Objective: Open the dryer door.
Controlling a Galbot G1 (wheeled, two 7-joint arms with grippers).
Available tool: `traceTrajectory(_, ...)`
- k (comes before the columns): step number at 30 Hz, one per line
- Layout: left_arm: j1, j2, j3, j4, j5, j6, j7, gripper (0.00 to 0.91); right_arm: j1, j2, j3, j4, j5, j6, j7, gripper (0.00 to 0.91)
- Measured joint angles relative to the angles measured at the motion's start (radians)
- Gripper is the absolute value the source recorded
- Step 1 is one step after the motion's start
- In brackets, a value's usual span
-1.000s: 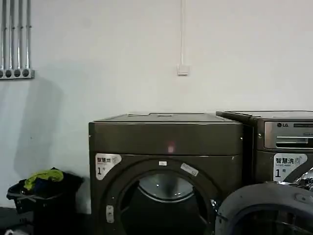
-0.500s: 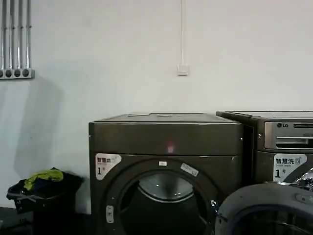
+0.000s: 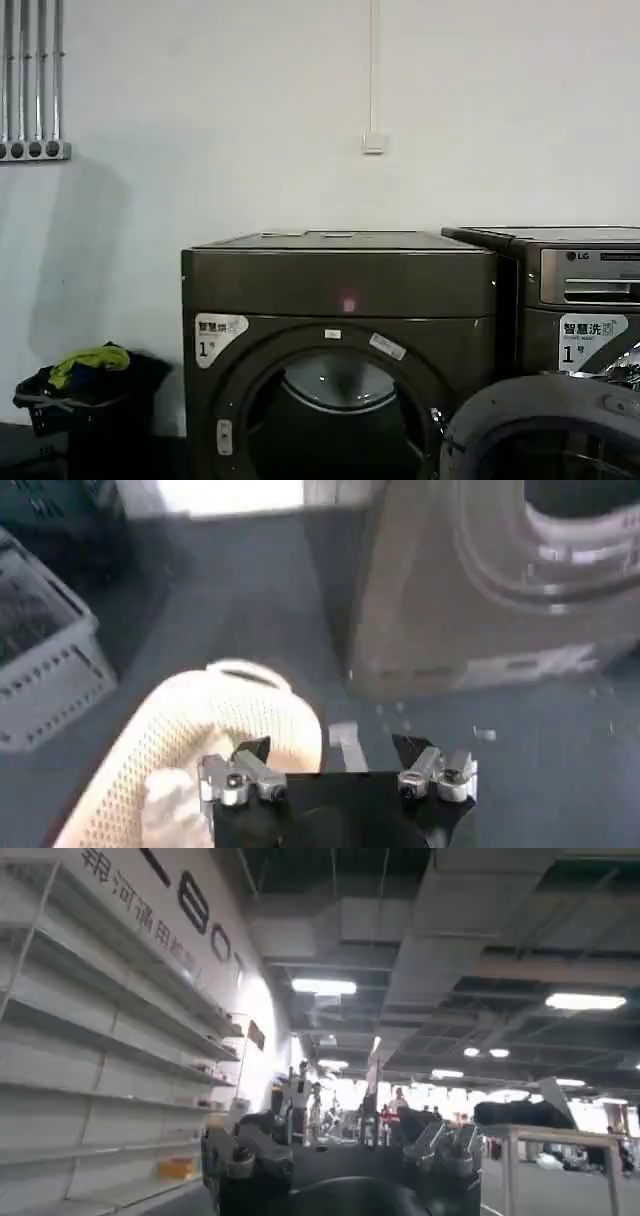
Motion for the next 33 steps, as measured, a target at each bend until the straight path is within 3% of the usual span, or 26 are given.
traceTrajectory(12,0.016,0.049,0.043,0.022,-0.009,0.0,-0.036,0.907,0.017,0.001,-0.017,-0.004,-0.004,0.002,0.0,0.907)
traceTrajectory(33,0.018,0.061,0.048,0.056,0.031,0.0,-0.017,0.907,0.029,-0.006,-0.023,-0.004,-0.017,0.0,0.002,0.907)
